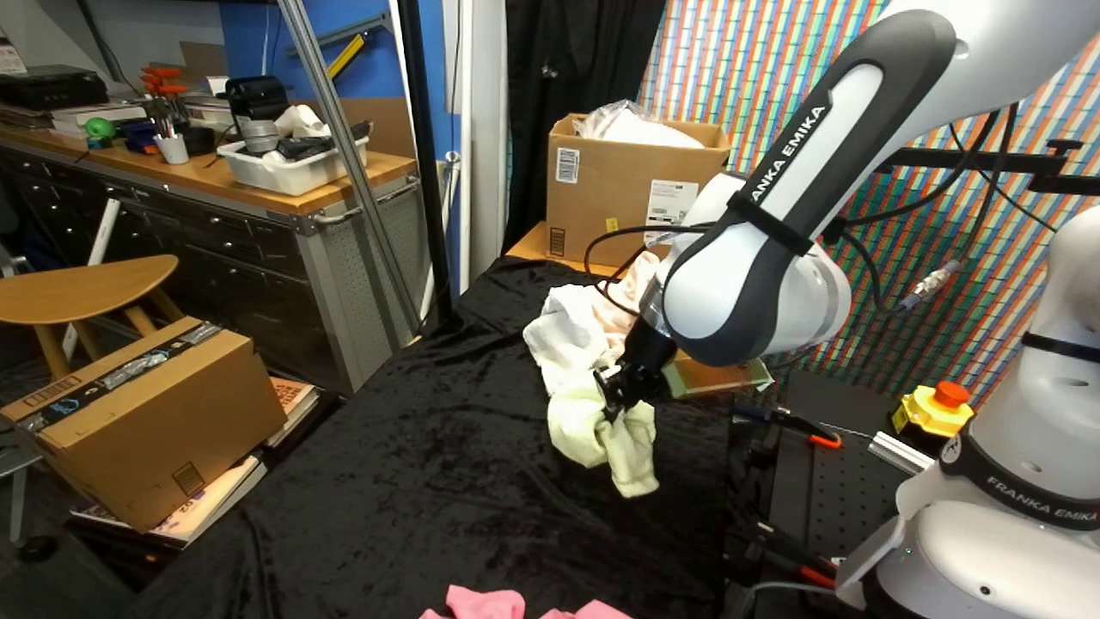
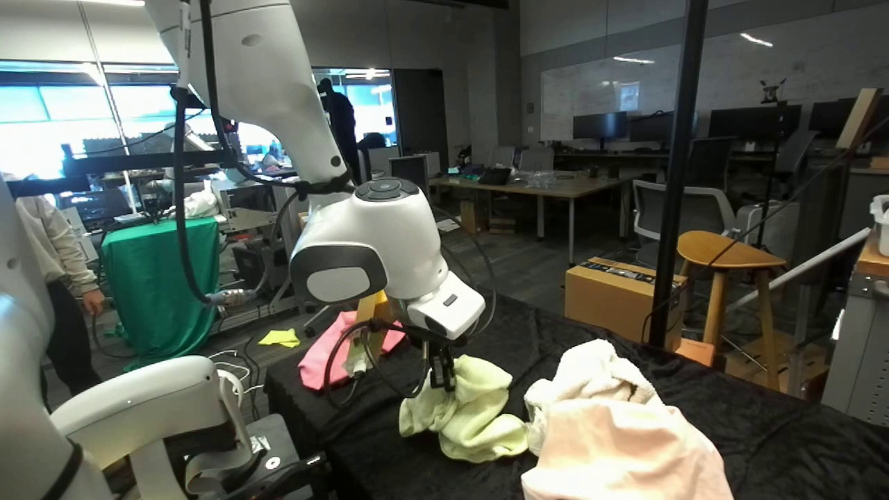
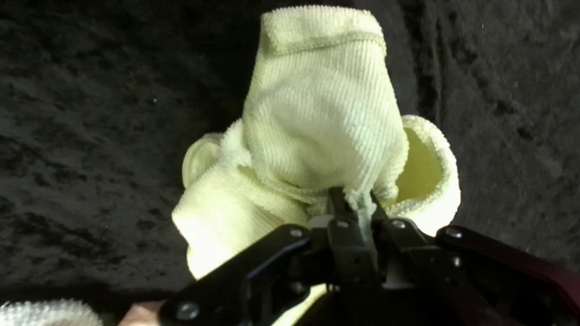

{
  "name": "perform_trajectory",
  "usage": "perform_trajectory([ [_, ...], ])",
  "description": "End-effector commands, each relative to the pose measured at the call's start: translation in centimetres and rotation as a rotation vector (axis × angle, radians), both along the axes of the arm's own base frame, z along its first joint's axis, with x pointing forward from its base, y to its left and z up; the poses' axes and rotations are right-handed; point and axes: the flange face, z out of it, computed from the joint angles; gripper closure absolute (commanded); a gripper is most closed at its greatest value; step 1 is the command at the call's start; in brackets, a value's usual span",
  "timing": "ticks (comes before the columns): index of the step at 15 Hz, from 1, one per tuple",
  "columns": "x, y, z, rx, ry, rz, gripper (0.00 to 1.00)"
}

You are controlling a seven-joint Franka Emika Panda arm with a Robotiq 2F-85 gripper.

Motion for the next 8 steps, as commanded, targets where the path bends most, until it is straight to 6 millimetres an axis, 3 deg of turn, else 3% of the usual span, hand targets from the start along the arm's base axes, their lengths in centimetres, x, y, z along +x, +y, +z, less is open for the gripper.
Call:
perform_trajectory([
  [1,0.2,-2.0,1.9,-0.026,-0.101,-0.146,0.91],
  [8,-0.8,-4.8,6.0,-0.087,-0.272,-0.393,0.91],
])
